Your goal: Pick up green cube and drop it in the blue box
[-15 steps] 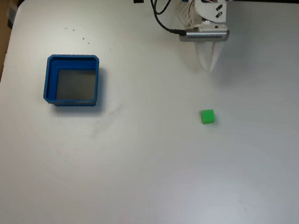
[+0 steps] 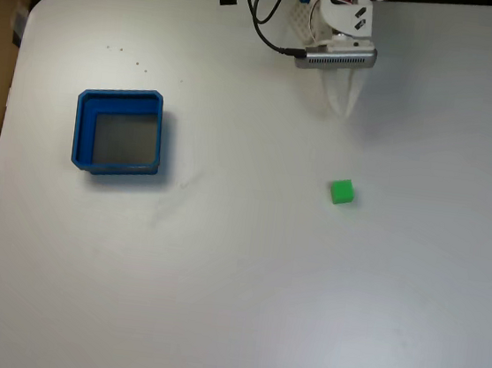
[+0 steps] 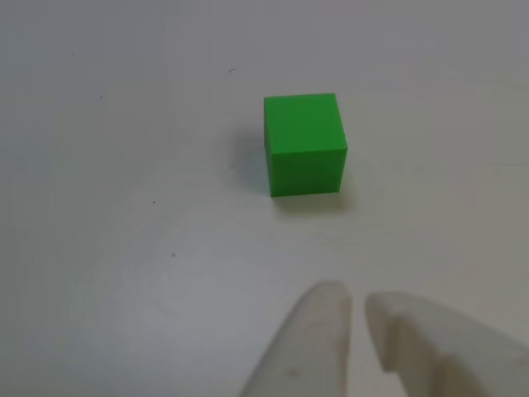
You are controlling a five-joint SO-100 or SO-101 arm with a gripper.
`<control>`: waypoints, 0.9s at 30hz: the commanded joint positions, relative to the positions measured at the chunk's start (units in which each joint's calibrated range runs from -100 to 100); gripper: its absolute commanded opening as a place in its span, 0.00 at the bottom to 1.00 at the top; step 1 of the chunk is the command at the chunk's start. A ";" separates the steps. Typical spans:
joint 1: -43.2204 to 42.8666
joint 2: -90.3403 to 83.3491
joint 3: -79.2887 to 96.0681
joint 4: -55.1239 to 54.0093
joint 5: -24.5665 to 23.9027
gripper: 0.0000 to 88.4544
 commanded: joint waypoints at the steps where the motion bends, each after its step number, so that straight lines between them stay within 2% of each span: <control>1: 0.48 -0.33 0.09 -0.49 -0.10 0.02; 17: 0.41 1.01 -2.98 -0.65 -0.15 0.02; 27: 0.34 16.64 -18.16 -0.57 -0.20 0.02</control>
